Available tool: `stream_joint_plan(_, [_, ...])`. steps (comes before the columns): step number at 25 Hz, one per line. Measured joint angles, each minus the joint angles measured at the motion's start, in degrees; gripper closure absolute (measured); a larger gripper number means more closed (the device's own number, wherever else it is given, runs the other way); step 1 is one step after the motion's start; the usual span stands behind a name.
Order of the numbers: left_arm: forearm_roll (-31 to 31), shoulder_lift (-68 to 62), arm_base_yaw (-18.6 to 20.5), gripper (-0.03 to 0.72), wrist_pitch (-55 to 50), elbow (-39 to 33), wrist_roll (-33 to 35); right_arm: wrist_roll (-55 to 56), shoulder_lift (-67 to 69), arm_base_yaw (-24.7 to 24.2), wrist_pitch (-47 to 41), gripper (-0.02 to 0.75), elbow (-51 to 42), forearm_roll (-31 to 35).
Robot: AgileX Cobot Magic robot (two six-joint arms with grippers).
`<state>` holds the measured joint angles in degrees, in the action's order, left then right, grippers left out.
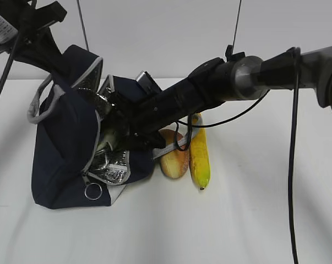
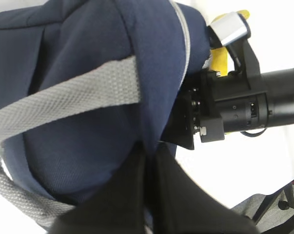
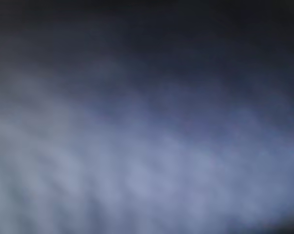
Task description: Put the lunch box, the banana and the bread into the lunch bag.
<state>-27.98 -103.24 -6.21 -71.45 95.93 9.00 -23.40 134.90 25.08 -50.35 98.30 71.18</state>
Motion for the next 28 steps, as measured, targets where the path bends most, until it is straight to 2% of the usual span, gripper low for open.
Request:
stream_joint_plan(4, [-0.1, 0.0, 0.0, 0.687, 0.3, 0.0, 0.0, -0.1, 0.0, 0.1, -0.5, 0.177, 0.1, 0.0])
stream_joint_plan(7, [-0.2, 0.0, 0.0, 0.687, 0.3, 0.0, 0.0, -0.2, 0.0, 0.0, -2.4, 0.144, 0.1, 0.1])
stream_joint_plan(15, [-0.2, 0.0, 0.0, 0.687, 0.3, 0.0, 0.0, -0.9, 0.2, -2.2, -14.1, 0.209, 3.0, -0.3])
stream_joint_plan(28, [-0.3, 0.0, 0.0, 0.687, 0.3, 0.0, 0.0, -0.9, -12.6, -2.9, -16.9, 0.217, 3.9, -4.7])
